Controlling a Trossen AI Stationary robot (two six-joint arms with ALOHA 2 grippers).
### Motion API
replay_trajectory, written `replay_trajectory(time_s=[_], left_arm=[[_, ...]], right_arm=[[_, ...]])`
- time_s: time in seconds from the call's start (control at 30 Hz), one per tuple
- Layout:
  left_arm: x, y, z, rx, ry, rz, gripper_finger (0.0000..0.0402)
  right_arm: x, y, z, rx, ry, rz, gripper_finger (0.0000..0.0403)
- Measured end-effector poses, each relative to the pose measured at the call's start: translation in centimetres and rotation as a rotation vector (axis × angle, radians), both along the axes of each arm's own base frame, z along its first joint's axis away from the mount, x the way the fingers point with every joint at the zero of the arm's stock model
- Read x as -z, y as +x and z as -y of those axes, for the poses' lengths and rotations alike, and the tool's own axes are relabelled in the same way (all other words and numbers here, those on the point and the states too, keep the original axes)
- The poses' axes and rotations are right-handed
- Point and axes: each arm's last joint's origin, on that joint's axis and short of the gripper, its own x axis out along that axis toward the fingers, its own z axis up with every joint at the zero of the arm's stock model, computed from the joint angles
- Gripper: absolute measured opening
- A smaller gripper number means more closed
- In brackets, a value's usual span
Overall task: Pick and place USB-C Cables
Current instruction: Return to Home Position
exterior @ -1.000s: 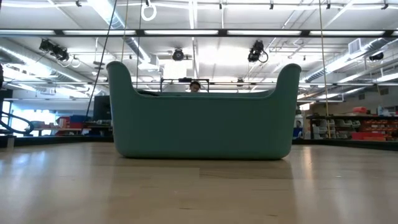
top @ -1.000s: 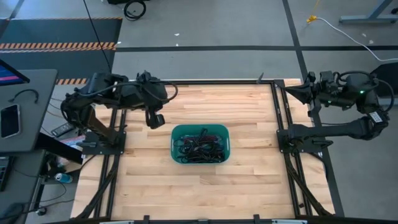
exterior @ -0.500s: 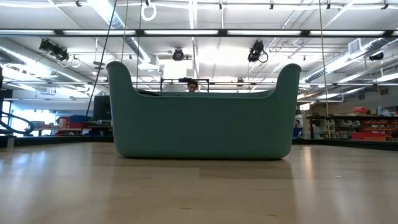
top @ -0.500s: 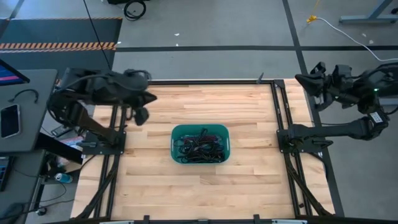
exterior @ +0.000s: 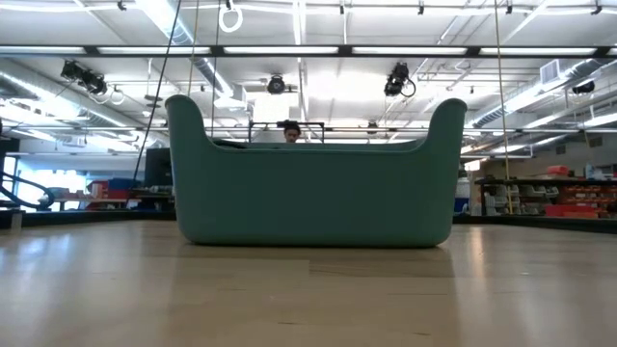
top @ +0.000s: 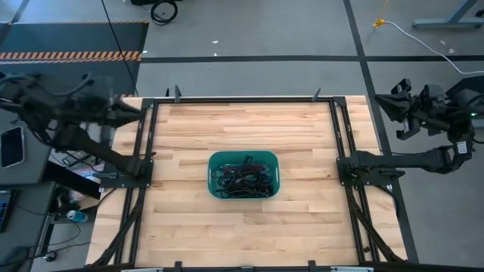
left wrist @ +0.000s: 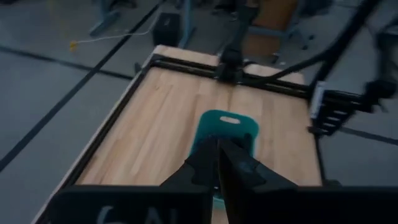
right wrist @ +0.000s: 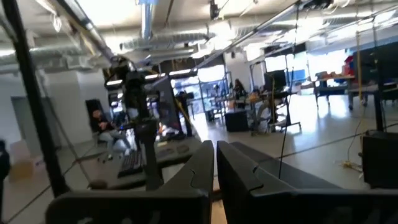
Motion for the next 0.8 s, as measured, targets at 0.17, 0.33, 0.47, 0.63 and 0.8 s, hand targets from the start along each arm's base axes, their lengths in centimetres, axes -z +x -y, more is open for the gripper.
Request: replay_trajectory(time_s=[0.17,0.33,0.47,0.63,0.8], left_arm=[[1.6,-1.6,0.0,0.073,0.024,-0.044,0.0026],[5.5,-1.7,0.1,0.086,0.019,-0.085,0.0029],[8.7,-2.3,0.3,0.196,0.028,0.032,0.0029],[13.1,-3.8,0.2,0.329,-0.025,0.212,0.0028],[18.0,-3.8,0.3,0.337,-0.098,0.285,0.0027]], right_arm=[[1.2,-1.3,-0.3,-0.040,0.012,-0.053,0.0027],[1.5,-1.6,-0.4,-0.052,0.037,-0.063,0.0027],[1.8,-1.6,-0.4,-0.044,-0.004,-0.097,0.0027],[2.4,-1.8,-0.6,-0.097,-0.014,-0.146,0.0027],[3.0,-1.1,-0.7,-0.182,-0.005,-0.173,0.0027]])
